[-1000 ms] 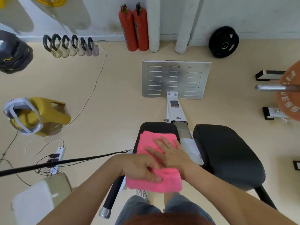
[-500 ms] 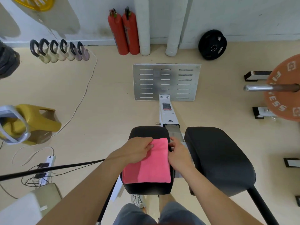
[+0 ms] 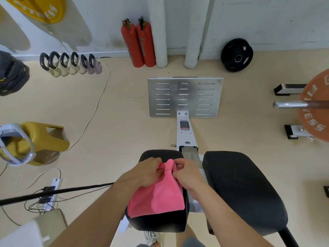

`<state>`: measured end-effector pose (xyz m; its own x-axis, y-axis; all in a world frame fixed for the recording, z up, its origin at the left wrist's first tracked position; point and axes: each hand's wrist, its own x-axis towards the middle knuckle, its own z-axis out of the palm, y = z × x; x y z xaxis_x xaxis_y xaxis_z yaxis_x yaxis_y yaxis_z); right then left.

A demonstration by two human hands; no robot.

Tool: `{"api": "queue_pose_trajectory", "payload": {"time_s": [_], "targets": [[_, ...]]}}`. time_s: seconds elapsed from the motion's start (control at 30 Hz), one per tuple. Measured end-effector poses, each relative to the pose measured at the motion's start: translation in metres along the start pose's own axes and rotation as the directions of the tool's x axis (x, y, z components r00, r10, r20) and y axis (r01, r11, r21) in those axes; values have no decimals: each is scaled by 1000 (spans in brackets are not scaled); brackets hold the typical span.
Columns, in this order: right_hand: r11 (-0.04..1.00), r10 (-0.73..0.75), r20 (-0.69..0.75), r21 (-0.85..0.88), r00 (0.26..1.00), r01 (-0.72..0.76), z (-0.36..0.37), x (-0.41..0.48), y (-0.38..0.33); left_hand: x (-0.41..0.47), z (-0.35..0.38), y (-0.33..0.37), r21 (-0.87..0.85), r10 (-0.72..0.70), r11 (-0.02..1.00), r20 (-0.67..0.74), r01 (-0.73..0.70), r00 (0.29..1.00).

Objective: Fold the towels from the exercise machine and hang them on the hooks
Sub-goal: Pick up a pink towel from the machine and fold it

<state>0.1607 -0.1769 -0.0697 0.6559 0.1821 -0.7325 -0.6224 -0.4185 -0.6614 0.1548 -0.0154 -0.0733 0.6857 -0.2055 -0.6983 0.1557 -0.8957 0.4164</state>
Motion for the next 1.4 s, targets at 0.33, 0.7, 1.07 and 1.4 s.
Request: {"api": "queue_pose_trajectory", "payload": {"time_s": [0.33,0.7,1.07,1.4], "targets": [[974,-157,97,181,983,138,-9,-31,-30,-53,-42,-6,-558,23,824,-132,-94,991],[871,-490,123,107,863,479,91,-137,-117,-197,-82,-72,-708,53,619,-394,-340,918],[728,-681,-9,-117,732,676,200,-250,-163,-322,-129,-132,-523,68,631,-698,-573,713],[539,-750,189,-381,634,751,201,-270,-235,-360,-193,-160,-235,385,762,-584,-603,715]]}}
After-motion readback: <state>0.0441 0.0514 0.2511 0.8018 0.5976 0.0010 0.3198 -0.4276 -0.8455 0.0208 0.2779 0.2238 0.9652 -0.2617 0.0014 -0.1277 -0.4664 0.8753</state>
